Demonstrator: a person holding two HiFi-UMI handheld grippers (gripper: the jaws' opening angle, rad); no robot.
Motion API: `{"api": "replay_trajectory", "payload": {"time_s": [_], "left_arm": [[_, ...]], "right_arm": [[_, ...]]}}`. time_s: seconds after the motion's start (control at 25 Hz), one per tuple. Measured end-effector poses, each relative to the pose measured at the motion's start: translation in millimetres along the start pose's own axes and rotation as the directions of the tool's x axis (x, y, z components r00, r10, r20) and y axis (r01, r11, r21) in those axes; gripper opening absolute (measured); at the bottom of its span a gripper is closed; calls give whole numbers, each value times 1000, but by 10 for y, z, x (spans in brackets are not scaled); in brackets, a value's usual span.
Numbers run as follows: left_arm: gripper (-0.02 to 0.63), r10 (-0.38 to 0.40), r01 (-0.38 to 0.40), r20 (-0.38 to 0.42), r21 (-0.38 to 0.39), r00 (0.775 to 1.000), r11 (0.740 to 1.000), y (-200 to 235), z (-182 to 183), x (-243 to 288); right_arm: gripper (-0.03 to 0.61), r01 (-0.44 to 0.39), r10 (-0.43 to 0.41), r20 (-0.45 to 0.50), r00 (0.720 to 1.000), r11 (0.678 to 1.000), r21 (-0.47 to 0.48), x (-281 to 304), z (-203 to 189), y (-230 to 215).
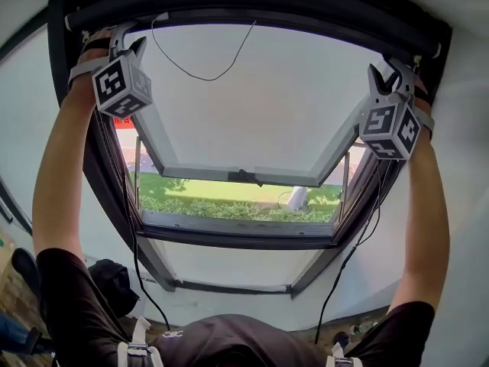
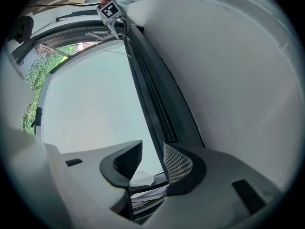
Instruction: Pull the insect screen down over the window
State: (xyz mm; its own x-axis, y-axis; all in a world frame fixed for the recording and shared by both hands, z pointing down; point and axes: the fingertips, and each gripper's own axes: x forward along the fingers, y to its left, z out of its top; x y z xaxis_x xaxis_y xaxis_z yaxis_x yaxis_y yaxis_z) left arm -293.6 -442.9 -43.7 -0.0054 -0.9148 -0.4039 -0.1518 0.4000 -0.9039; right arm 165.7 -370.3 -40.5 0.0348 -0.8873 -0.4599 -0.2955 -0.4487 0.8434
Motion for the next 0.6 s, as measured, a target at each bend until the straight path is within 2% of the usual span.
{"api": "replay_trajectory", "payload": {"time_s": [0.36, 0.56, 0.6], "left_arm": [[175, -36, 37, -16, 47, 999, 998, -10, -18, 101], [155, -59, 59, -11, 34, 998, 998, -21, -25, 62], [155, -62, 62, -11, 32, 998, 998, -20, -16, 60]], "right_arm": [[152, -46, 42, -75, 996, 998, -49, 362, -196, -93], [151, -89, 75, -98, 992, 985, -147, 499, -235, -43], [130, -96, 82, -96, 992, 982, -160, 502, -253, -47]]}}
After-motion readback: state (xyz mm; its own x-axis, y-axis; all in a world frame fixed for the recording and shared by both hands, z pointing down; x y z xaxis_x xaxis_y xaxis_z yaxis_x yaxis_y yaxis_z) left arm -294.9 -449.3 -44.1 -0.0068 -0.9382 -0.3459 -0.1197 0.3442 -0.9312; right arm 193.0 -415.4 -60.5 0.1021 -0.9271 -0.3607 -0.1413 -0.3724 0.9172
